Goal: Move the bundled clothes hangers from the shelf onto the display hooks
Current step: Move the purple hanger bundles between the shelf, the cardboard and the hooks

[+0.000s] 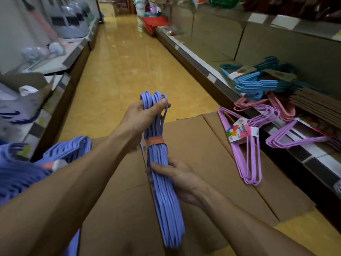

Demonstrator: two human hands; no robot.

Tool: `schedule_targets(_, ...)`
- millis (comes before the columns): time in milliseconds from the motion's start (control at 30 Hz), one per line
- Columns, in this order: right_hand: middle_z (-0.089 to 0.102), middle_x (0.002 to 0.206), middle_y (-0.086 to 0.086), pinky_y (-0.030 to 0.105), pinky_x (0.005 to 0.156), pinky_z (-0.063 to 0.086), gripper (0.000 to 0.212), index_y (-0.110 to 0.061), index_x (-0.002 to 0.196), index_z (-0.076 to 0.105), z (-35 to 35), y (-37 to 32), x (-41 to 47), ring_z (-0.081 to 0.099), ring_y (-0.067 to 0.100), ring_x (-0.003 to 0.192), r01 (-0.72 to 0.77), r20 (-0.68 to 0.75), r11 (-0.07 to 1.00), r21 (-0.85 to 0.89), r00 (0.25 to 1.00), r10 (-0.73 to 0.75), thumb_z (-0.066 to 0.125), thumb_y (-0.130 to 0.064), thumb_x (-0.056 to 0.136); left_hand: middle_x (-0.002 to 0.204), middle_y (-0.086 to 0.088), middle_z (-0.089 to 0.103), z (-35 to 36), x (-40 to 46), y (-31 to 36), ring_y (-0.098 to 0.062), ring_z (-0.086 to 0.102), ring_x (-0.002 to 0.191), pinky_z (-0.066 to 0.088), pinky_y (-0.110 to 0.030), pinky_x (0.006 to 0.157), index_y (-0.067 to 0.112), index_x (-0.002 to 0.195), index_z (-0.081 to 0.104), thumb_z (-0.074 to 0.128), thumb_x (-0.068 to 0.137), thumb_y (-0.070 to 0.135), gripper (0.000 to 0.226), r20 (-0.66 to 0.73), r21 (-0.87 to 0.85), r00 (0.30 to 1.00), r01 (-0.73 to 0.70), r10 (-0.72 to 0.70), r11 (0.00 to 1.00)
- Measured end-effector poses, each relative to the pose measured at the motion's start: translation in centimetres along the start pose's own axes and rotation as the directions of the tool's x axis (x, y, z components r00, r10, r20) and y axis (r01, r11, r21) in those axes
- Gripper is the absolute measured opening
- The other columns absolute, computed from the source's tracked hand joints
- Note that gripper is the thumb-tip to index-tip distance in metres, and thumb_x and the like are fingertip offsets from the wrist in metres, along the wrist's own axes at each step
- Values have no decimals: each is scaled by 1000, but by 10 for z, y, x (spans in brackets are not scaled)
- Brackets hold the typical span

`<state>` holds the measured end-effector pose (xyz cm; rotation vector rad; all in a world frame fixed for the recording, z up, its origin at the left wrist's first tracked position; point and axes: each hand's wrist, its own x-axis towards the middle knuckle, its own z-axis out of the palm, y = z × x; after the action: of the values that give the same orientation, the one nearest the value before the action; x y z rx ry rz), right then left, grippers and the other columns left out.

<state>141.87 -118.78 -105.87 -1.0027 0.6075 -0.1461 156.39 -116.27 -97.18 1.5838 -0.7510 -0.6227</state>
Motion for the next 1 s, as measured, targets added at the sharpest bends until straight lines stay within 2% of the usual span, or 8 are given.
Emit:
schedule_targets(167,72,107,9,37,75,58,37,-12,127,59,21,7,15,71,22,82,-48,224,997,-51,973,59,65,-2,92,109,10,75,-56,-17,-4,-10,67,102,53,-34,93,15,109,74,64,93,37,29,-50,-56,997,60,-63,997)
schedule_targets(300,71,105,10,35,70,58,39,-14,129,57,51,21,29,71,19,75,-10,189,991,-134,981,35,63,0,93,108,3,75,-97,-27,-7,-17,68,107,47,-46,105,20,107,72,63,89,56,42,-105,92,991,97,-88,991)
schedule_targets(433,69,100,12,29,64,59,38,-8,130,54,82,39,43,68,16,67,47,167,985,-165,986,-19,60,3,94,98,-8,72,-135,-42,-8,-22,67,98,51,-39,94,13,90,72,54,88,66,57,-224,327,970,164,-92,931)
schedule_targets(500,70,96,10,31,66,59,36,-9,129,55,96,51,50,67,17,67,67,147,983,-168,988,-42,61,2,94,93,-11,69,-153,-48,-7,-24,64,91,47,-35,83,9,85,70,49,89,68,63,-300,443,948,237,-106,864)
schedule_targets(600,72,95,11,42,77,58,30,-16,118,59,114,69,61,67,24,75,82,110,982,-169,992,-64,62,2,94,105,-14,67,-181,-51,-12,-29,62,92,45,-37,75,3,113,63,51,88,69,71,-372,618,927,283,-44,733)
schedule_targets(733,72,101,12,33,67,56,28,-22,109,63,134,93,77,68,19,75,128,85,972,-196,990,-114,69,-3,90,141,-8,55,-207,-60,-21,-26,53,127,43,-39,103,18,144,45,55,95,50,60,-268,785,955,138,129,604)
schedule_targets(833,72,99,2,33,73,57,31,-26,105,64,147,105,87,69,18,85,156,82,963,-220,987,-141,73,-20,77,141,0,52,-218,-67,-32,-23,51,126,43,-41,102,25,142,48,48,99,49,49,-144,900,973,54,179,432)
schedule_targets(1000,72,105,5,44,86,58,40,-24,112,64,167,135,96,70,25,96,145,114,961,-237,986,-121,70,-27,73,147,-1,47,-231,-71,-48,-22,46,132,38,-42,105,19,145,42,44,98,53,58,-165,919,977,104,133,380)
